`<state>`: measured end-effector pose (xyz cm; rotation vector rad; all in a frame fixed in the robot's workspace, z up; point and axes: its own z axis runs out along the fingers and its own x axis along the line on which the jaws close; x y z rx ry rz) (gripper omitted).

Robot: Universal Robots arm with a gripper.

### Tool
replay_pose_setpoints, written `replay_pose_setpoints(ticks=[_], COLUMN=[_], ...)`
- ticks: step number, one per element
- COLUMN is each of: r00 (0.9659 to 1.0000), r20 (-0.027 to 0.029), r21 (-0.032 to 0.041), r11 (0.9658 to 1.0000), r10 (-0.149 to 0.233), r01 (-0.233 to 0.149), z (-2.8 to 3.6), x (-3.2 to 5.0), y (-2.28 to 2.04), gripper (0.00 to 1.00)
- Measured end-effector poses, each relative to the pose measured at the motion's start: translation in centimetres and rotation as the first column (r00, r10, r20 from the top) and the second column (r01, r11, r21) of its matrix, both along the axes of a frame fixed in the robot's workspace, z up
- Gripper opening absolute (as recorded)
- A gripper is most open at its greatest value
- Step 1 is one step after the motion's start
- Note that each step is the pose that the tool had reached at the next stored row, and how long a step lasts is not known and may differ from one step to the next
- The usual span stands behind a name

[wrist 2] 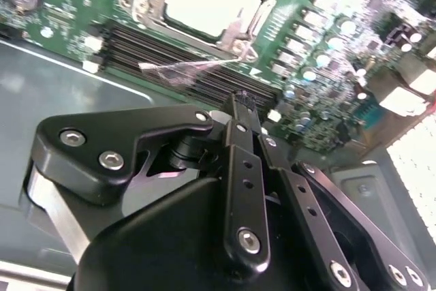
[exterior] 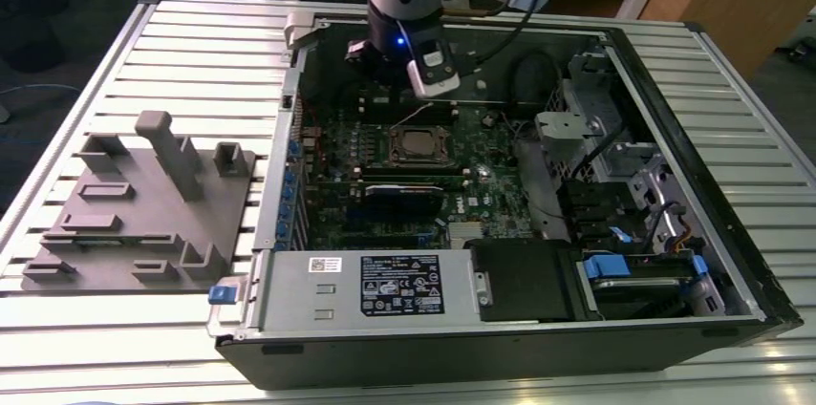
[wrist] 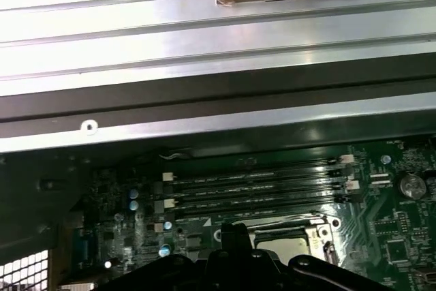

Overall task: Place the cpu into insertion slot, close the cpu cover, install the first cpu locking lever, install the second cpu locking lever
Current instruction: 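Install the first cpu locking lever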

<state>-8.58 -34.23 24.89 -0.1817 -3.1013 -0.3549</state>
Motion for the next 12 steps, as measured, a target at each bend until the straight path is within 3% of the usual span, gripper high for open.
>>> replay_pose_setpoints(ticks=[5, 12], r00=[1.0, 1.0], r20=[-0.0007, -0.0005], r21=[0.0, -0.0007], r11=[1.0, 1.0], r10=[0.0, 0.0], r01=[0.0, 0.0], z=[-0.01, -0.01], x=[1.15, 1.3], y=[0.0, 0.0], gripper=[0.11, 0.11])
